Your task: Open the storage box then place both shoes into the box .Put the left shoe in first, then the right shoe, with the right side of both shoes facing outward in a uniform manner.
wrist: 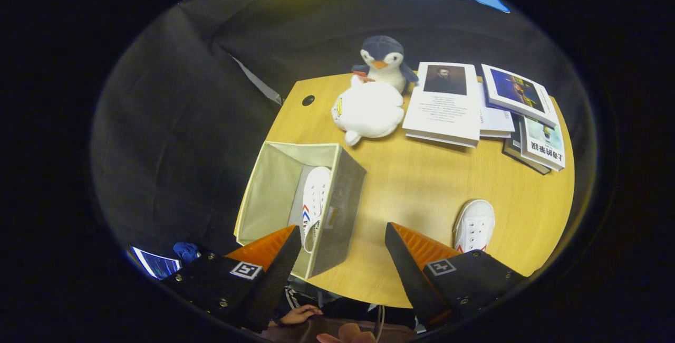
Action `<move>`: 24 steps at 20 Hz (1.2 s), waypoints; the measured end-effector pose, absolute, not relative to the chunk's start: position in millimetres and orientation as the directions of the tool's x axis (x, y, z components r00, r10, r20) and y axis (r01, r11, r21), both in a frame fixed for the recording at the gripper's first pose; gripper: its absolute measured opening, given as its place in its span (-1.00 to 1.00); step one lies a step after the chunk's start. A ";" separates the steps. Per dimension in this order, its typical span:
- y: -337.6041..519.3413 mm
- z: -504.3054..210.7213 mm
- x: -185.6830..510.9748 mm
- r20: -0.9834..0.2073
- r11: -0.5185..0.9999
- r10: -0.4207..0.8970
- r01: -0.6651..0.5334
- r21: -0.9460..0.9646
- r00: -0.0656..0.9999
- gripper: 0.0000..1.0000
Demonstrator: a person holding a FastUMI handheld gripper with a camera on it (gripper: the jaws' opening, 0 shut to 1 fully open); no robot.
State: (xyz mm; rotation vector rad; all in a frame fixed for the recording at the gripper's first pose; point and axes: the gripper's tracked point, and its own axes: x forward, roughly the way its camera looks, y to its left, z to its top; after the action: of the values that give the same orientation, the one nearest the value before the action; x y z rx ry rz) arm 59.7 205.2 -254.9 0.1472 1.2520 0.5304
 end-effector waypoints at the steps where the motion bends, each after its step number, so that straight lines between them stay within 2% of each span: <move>1: 195.9 -257.1 59.0 -0.865 0.876 0.455 -0.284 0.391 0.211 0.95; 9: 135.6 -265.8 53.7 -0.862 0.892 0.447 -0.192 0.410 0.239 0.95; 13: 99.1 -283.4 51.0 -0.886 0.918 0.393 -0.157 0.363 0.248 0.95; 19: 35.3 -318.7 29.5 -0.938 0.957 0.289 -0.073 0.280 0.191 0.95; 24: 8.3 -336.8 19.5 -0.946 0.959 0.283 -0.034 0.281 0.160 0.95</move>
State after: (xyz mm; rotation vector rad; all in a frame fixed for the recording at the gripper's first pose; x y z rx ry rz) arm 19.5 8.3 -336.8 0.2128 1.3947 0.2286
